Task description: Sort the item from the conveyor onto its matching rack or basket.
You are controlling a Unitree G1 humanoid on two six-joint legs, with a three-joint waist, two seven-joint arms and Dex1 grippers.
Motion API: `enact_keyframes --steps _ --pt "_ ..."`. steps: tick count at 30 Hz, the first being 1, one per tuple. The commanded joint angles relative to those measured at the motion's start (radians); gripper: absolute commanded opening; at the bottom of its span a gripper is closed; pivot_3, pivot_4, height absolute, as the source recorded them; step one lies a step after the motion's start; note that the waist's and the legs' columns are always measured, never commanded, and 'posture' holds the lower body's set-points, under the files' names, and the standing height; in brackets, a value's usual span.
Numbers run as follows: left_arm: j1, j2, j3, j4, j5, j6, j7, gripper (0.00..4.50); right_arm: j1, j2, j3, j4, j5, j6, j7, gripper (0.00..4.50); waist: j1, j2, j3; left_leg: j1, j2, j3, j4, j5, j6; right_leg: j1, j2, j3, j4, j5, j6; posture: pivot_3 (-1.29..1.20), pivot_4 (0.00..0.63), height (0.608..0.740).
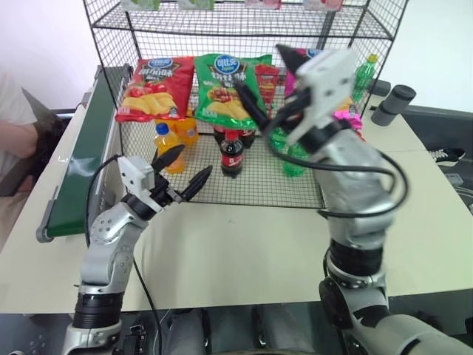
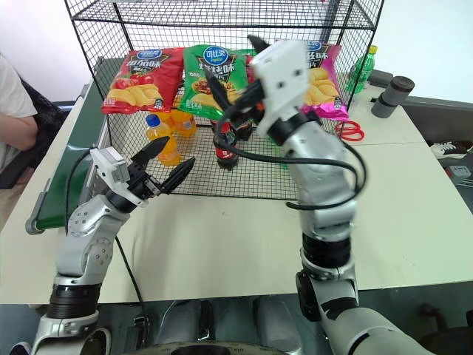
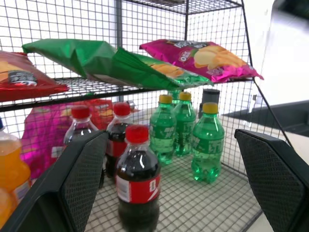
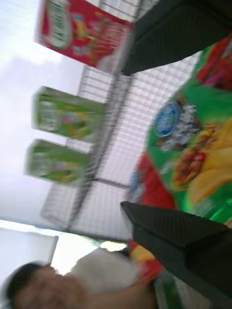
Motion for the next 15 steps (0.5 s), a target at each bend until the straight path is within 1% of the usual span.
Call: enact_keyframes --steps 1,3,4,5,7,9,11,12,13,15 --pt "-0.023 0.074 0.042 -0.028 -0.062 0.041 -0.069 4.5 0.157 -0.095 -0.166 -0.2 0.221 0.15 0.065 4.35 0.002 0.0 0.0 0.0 0.0 0.0 0.0 0.0 0.0 0.001 0.0 0.0 0.0 0.0 0.0 0.0 0.15 0.74" --pt "-0.039 0.134 0.057 0.0 -0.065 0.055 -0.116 4.5 0.291 -0.179 -0.265 -0.285 0.341 0.199 0.125 4.35 0.005 0.0 0.0 0.001 0.0 -0.002 0.0 0.0 0.001 0.003 -0.001 -0.002 -0.001 0.0 0.0 0.0 0.15 0.74" --pt "-0.043 0.155 0.061 0.012 -0.06 0.051 -0.134 4.5 0.334 -0.211 -0.3 -0.31 0.391 0.214 0.139 4.35 0.006 0.0 0.0 0.001 0.0 -0.002 0.0 0.0 0.001 0.003 0.0 -0.002 -0.002 0.0 0.0 0.0 0.15 0.74" --pt "-0.046 0.182 0.069 0.031 -0.064 0.051 -0.165 4.5 0.405 -0.257 -0.339 -0.338 0.422 0.204 0.176 4.35 0.004 0.001 0.001 0.001 -0.001 -0.002 0.0 0.0 0.001 0.003 0.0 -0.002 -0.002 0.0 0.0 0.0 0.15 0.74" --pt "-0.049 0.232 0.074 0.08 -0.05 0.031 -0.226 4.5 0.553 -0.34 -0.404 -0.38 0.445 0.161 0.252 4.35 0.001 0.002 0.001 0.001 -0.001 -0.001 0.0 0.0 0.001 0.002 0.001 -0.001 -0.002 0.0 0.0 0.0 0.15 0.74" --pt "-0.054 0.263 0.085 0.128 -0.047 0.023 -0.269 4.5 0.69 -0.396 -0.46 -0.398 0.454 0.117 0.31 4.35 0.0 0.002 0.001 0.002 0.0 -0.002 -0.001 0.0 0.001 0.003 0.002 -0.001 -0.002 0.0 0.0 0.0 0.15 0.74" --pt "-0.046 0.294 0.088 0.171 -0.025 -0.011 -0.315 4.5 0.834 -0.405 -0.515 -0.396 0.467 0.069 0.35 4.35 -0.001 0.002 0.001 0.002 -0.001 -0.002 -0.001 0.0 0.001 0.004 0.003 -0.001 -0.003 0.0 0.0 0.0 0.15 0.74" --pt "-0.038 0.314 0.087 0.212 0.002 -0.038 -0.335 4.5 0.949 -0.401 -0.541 -0.355 0.426 -0.014 0.416 4.35 0.0 0.001 0.001 0.002 -0.001 -0.002 -0.001 0.0 0.001 0.004 0.003 -0.001 -0.003 0.0 0.0 0.0 0.15 0.74" --pt "-0.033 0.326 0.085 0.241 0.02 -0.057 -0.348 4.5 1.029 -0.398 -0.557 -0.322 0.398 -0.078 0.461 4.35 0.003 0.001 0.001 0.002 -0.001 -0.002 -0.001 0.0 0.001 0.004 0.003 -0.001 -0.003 0.0 0.0 0.0 0.15 0.74" --pt "-0.03 0.337 0.088 0.297 0.039 -0.103 -0.376 4.5 1.125 -0.396 -0.582 -0.255 0.372 -0.162 0.502 4.35 0.007 0.001 0.001 0.003 -0.001 -0.002 -0.001 -0.001 0.001 0.005 0.003 -0.001 -0.004 -0.001 0.0 0.0 0.15 0.74"
